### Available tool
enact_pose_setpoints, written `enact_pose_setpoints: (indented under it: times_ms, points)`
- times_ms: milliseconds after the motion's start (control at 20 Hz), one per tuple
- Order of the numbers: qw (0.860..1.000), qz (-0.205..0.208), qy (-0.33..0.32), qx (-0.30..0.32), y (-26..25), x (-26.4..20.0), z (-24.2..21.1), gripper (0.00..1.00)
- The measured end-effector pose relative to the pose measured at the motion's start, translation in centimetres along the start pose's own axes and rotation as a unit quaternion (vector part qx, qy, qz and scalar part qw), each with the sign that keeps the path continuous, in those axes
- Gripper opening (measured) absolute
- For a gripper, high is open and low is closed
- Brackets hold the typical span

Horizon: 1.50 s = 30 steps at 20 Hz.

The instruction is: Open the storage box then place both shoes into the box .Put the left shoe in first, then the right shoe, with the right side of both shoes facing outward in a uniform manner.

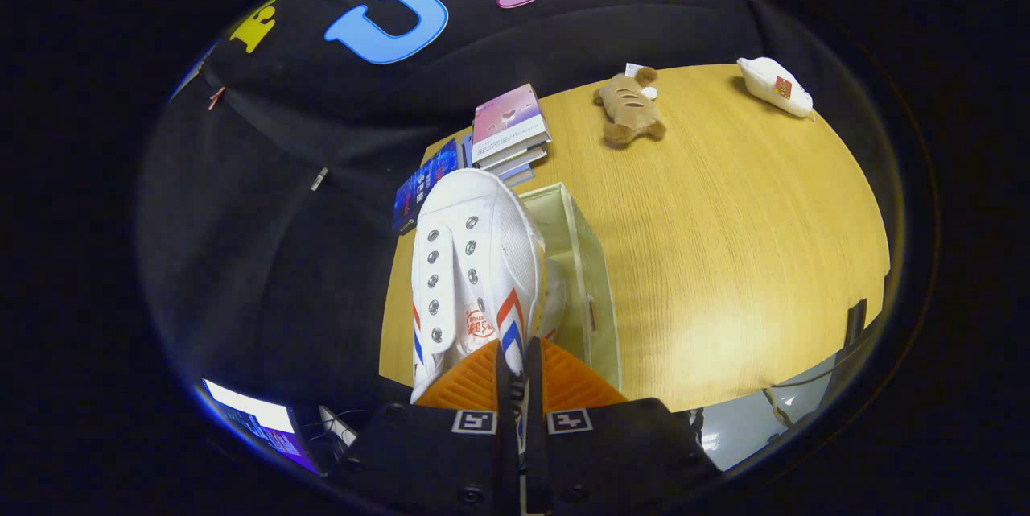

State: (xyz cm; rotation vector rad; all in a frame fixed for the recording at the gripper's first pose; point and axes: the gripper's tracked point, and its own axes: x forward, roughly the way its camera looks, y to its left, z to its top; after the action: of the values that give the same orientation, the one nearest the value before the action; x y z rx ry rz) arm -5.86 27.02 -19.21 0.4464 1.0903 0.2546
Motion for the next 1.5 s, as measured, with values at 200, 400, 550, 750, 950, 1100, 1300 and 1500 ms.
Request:
enact_pose_setpoints:
  times_ms: [200,400,550,750,950,1100,1300,1500]
  points:
    - [1.000,-0.028,0.009,0.000,-1.0,1.6,-0.5,0.08]
    - [0.999,-0.031,0.013,0.003,-0.9,2.7,-0.8,0.08]
    - [0.999,-0.031,0.016,-0.001,-0.6,3.4,-1.0,0.13]
    - [0.999,0.023,-0.019,0.035,2.3,2.2,1.4,0.54]
    - [0.997,0.010,-0.081,-0.018,0.5,-1.6,4.5,0.98]
    - [0.990,-0.001,-0.133,-0.050,-2.0,-5.1,7.3,0.99]
    - [0.981,0.004,-0.184,-0.069,-5.6,-10.0,10.5,0.99]
    - [0.964,-0.011,-0.234,-0.127,-9.9,-13.6,14.3,0.99]
